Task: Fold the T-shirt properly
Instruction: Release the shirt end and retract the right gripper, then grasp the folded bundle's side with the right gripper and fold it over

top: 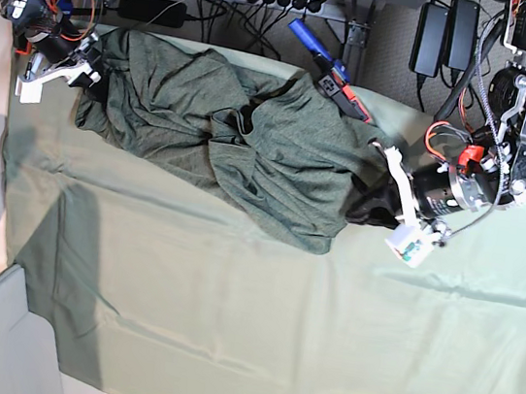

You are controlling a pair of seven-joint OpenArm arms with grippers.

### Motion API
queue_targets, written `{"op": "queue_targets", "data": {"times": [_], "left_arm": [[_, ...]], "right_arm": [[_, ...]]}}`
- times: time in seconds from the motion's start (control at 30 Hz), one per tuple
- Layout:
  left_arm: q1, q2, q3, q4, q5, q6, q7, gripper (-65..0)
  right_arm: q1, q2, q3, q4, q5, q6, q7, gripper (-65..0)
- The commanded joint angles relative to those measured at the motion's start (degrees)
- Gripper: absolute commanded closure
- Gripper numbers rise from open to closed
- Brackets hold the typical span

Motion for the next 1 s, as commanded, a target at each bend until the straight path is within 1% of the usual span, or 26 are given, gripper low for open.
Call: {"op": "queue_targets", "data": {"times": [0.0,0.1,0.2,0.33,0.47,0.67,0.77,0.87,0.97], "left_arm": [[-0.8,0.0,-1.5,0.9,-2.0,-1.1,-1.6,-2.2],[-0.8,0.0,-5.3,0.9,-4.1,-1.1,-1.4,-2.2],[-0.8,-0.1,-7.3,0.9,-5.9,-1.1,0.0,-2.2],[-0.7,-0.1,-7.7,0.9,-6.9,-1.1,2.7,-2.2],[-0.7,-0.2,-7.7,0.9,-6.9,-1.1,2.8,-2.2],[-0.7,-1.2,-7.7,0.9,-7.6,-1.1,2.9,-2.2],[-0.7,-1.1,-7.7,0.9,-7.6,-1.1,2.9,-2.2],[-0.7,-1.2,-7.7,0.9,-7.6,-1.1,2.9,-2.2],[-0.7,-1.2,-7.7,0.9,-7.2,-1.1,3.0,-2.2]], "right_arm": [[0.2,1.1,0.1,0.4,-1.0,0.4,0.5,0.0],[0.5,1.8,0.1,0.4,-1.9,0.4,1.5,0.0],[1.9,3.0,0.1,0.4,-2.5,0.4,1.5,0.0],[4.2,5.2,0.2,0.4,-3.3,0.4,1.5,0.0],[6.5,6.9,0.2,0.4,-4.4,0.4,1.5,0.0],[6.8,9.3,0.2,0.4,-4.7,0.4,1.7,0.0],[6.8,9.5,0.2,0.4,-4.1,0.3,1.7,0.0],[6.8,9.2,0.2,0.4,-0.2,0.4,0.1,0.0],[6.8,7.5,0.2,0.9,2.6,0.5,-1.7,0.0]]}}
